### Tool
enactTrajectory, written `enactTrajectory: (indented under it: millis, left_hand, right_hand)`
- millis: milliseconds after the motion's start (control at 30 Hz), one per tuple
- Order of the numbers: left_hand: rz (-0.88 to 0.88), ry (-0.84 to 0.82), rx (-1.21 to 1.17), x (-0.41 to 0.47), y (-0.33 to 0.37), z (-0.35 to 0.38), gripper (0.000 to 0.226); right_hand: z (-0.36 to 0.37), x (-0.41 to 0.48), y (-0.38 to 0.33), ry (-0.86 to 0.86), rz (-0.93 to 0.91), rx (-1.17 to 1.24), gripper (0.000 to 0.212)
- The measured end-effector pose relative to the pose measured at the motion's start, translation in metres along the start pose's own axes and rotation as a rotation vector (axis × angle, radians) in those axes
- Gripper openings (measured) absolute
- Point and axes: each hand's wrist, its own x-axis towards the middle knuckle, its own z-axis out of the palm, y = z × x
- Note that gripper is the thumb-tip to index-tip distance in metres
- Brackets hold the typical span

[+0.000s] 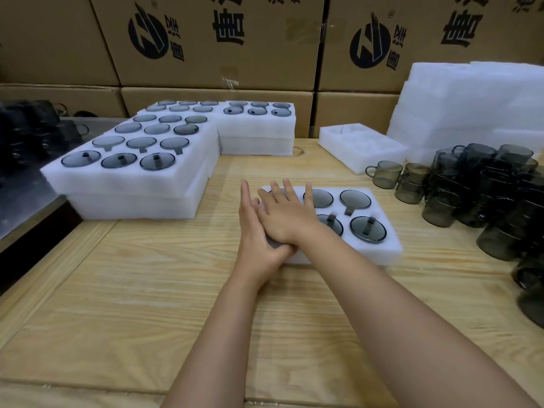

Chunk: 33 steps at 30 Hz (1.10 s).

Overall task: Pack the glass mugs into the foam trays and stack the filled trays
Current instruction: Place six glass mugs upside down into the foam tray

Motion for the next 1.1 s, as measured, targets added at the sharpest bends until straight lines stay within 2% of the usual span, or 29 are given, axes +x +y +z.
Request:
enactTrajectory:
  millis: [200,300,400,467,533,600,667,733,800,967,1033,1100]
  left_hand:
    - [-0.015,0.012,0.070,-0.002,0.004,0.000,0.104]
    - [0.031,0.030,0.123,-0.003,0.007,0.000,0.101]
    - [0.168,0.046,0.240,-0.007,0.011,0.000,0.093]
    - [0.254,0.078,0.319,-0.011,0.015,0.000,0.088]
    - [0.377,0.151,0.444,-0.013,0.019,0.002,0.079]
    - [0.547,0.184,0.597,-0.015,0.021,0.009,0.066]
    - [0.633,0.091,0.703,-0.019,0.023,0.021,0.058]
    - [0.620,-0.014,0.830,-0.023,0.022,0.032,0.050]
    - [0.577,-0.052,0.957,-0.024,0.019,0.036,0.044]
    - [0.531,-0.106,1.105,-0.021,0.015,0.035,0.055]
    - [0.462,-0.099,1.181,-0.021,0.016,0.038,0.060]
    - [0.384,-0.075,1.147,-0.019,0.016,0.039,0.067]
  right_hand:
    - [0.002,0.000,0.000,-0.008,0.003,-0.008,0.055]
    - [-0.002,-0.007,0.001,0.031,-0.060,0.120,0.054]
    - [-0.012,-0.023,0.003,0.245,-0.162,0.372,0.042]
    - [-0.013,-0.042,0.018,0.449,-0.129,0.303,0.040]
    - [-0.011,-0.066,0.044,0.581,0.003,0.157,0.044]
    - [-0.006,-0.090,0.071,0.499,0.200,0.106,0.055]
    - [0.005,-0.108,0.088,0.359,0.264,0.083,0.061]
    - [0.015,-0.116,0.094,0.353,0.198,0.105,0.061]
    - [0.018,-0.119,0.097,0.354,0.148,0.124,0.066]
    - [0.017,-0.110,0.104,0.325,0.102,0.049,0.081]
    - [0.015,-0.100,0.104,0.314,0.100,0.055,0.082]
    - [0.014,-0.086,0.104,0.297,0.102,0.048,0.080]
